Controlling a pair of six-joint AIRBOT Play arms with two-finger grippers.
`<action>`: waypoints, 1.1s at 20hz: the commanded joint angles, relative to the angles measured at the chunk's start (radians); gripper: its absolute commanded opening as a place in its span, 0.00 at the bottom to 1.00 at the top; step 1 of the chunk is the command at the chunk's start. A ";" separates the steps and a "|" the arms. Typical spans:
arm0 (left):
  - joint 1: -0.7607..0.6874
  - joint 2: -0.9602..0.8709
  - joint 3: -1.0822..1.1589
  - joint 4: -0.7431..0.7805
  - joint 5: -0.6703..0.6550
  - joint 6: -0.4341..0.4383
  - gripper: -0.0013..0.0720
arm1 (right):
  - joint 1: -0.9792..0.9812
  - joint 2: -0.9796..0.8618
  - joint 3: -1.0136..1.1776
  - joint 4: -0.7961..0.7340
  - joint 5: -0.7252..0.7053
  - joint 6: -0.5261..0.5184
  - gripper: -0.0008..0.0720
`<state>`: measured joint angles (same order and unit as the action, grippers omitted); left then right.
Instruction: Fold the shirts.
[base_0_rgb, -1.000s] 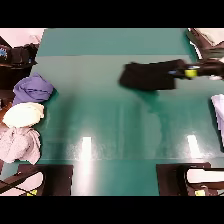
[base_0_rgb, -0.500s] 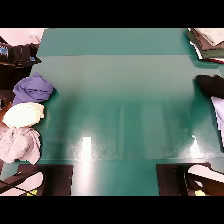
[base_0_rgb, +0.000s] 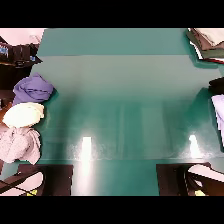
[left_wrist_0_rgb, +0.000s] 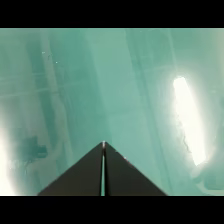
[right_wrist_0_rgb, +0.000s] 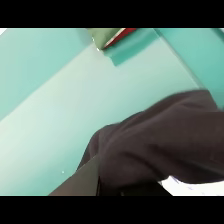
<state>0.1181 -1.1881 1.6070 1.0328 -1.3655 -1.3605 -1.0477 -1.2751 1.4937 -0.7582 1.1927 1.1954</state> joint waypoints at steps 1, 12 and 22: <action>0.000 0.000 0.000 0.000 0.000 0.008 0.05 | -0.030 0.002 0.055 -0.006 0.080 0.030 0.03; 0.000 0.000 0.000 0.000 0.000 0.034 0.05 | -0.066 0.003 0.054 -0.672 0.320 0.308 0.12; 0.000 0.000 0.000 -0.001 0.019 0.052 0.05 | -0.026 0.004 0.054 -0.619 0.379 0.378 0.57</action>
<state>0.1181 -1.1881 1.6070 1.0321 -1.3613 -1.3109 -1.0996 -1.2720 1.5471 -1.4616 1.5524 1.5368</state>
